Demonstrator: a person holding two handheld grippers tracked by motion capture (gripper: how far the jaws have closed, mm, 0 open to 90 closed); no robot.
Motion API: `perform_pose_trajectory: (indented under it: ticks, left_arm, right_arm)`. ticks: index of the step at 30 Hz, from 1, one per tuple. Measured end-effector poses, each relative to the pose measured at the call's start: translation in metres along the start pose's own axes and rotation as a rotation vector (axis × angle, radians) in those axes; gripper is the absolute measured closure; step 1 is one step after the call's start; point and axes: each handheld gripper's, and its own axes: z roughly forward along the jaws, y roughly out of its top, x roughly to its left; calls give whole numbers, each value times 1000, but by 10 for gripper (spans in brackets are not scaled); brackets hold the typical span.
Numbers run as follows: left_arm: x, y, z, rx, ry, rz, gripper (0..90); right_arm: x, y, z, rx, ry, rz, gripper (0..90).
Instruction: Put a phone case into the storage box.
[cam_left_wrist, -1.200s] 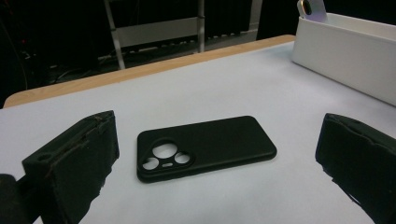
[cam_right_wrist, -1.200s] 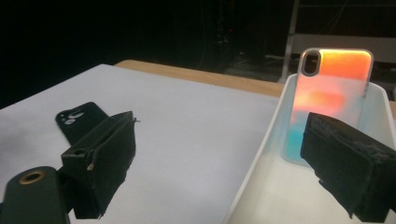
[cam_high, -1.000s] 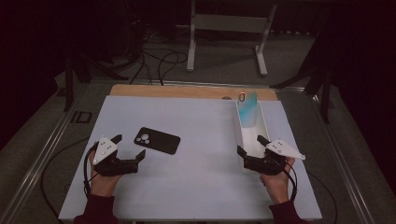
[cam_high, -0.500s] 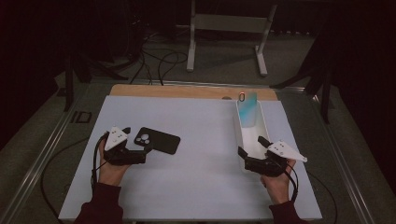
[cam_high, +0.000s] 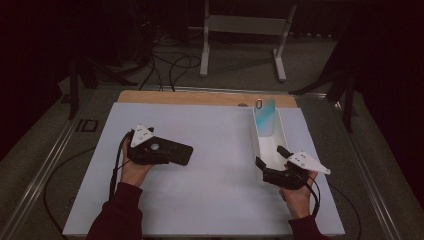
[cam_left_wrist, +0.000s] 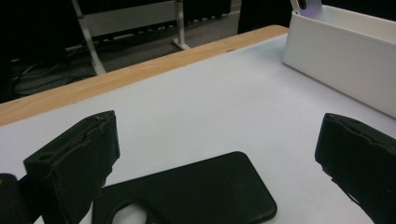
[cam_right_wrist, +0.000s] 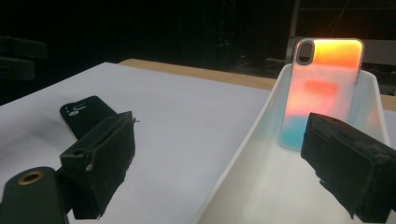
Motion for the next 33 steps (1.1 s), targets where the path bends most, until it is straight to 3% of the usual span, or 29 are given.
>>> perform_pose_trajectory:
  ticks: [10,16,29,33]
  left_arm:
    - [1,4,30,61,-10,-18,58]
    - [2,3,47,93,6,-34,166]
    - [0,-3,78,133,-13,-74,741]
    - [-2,-7,88,173,-32,-86,893]
  right_arm:
    - [-1,1,-2,-10,0,6,96]
    - [-1,2,-2,-16,-1,10,96]
    - [-2,4,-5,-32,-3,17,96]
    - [-2,5,-6,-38,-5,17,96]
